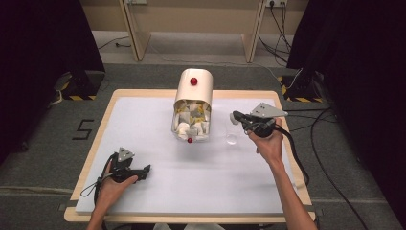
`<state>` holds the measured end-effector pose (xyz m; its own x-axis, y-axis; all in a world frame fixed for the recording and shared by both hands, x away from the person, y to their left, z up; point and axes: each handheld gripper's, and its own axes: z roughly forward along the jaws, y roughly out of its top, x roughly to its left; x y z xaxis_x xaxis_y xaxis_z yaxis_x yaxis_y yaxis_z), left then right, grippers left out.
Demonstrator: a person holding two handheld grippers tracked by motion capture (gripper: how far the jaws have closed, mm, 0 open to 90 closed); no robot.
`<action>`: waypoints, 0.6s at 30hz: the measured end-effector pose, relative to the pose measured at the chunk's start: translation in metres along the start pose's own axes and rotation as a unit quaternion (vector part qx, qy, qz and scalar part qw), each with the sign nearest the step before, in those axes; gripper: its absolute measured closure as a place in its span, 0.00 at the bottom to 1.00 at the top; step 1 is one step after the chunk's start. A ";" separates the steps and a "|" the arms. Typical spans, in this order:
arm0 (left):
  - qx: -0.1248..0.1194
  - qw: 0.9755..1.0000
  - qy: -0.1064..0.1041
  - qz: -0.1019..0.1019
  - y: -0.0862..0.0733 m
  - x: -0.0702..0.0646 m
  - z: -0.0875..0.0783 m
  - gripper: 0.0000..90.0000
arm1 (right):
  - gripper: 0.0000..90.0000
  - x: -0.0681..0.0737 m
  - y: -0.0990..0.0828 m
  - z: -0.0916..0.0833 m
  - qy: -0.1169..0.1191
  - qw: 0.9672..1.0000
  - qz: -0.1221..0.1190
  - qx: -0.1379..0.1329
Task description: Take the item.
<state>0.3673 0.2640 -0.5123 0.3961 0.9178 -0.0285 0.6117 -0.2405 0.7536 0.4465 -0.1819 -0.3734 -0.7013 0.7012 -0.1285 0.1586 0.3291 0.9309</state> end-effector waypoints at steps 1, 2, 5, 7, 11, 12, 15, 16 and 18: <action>0.000 1.000 0.000 0.000 0.000 0.000 0.000 0.11 | 1.00 -0.002 -0.003 0.002 -0.002 1.000 0.002 0.003; 0.000 1.000 0.000 0.000 0.000 0.000 0.000 0.11 | 1.00 -0.003 -0.004 0.003 -0.003 1.000 0.005 0.005; 0.000 1.000 0.000 0.000 0.000 0.000 0.000 0.11 | 1.00 -0.004 -0.006 0.004 -0.003 1.000 0.004 0.006; 0.001 1.000 0.001 0.003 0.000 0.000 0.000 0.11 | 1.00 -0.006 -0.009 0.007 -0.005 1.000 0.006 0.009; 0.001 1.000 0.001 0.003 0.000 0.000 0.000 0.11 | 1.00 -0.007 -0.013 0.011 -0.005 1.000 0.007 0.015; 0.001 1.000 0.001 0.003 0.000 0.000 0.000 0.11 | 1.00 -0.007 -0.013 0.012 -0.005 1.000 0.009 0.016; 0.001 1.000 0.001 0.003 0.000 0.000 0.000 0.11 | 1.00 -0.008 -0.016 0.015 -0.003 1.000 0.009 0.020; 0.001 1.000 0.001 0.003 0.000 0.000 0.000 0.11 | 1.00 -0.008 -0.017 0.016 -0.003 1.000 0.010 0.022; 0.001 1.000 0.001 0.003 0.000 0.000 0.000 0.11 | 1.00 -0.009 -0.018 0.017 -0.003 1.000 0.011 0.022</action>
<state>0.3673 0.2644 -0.5121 0.3984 0.9169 -0.0231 0.6108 -0.2465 0.7524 0.4612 -0.1833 -0.3946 -0.6928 0.7127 -0.1101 0.2051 0.3411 0.9174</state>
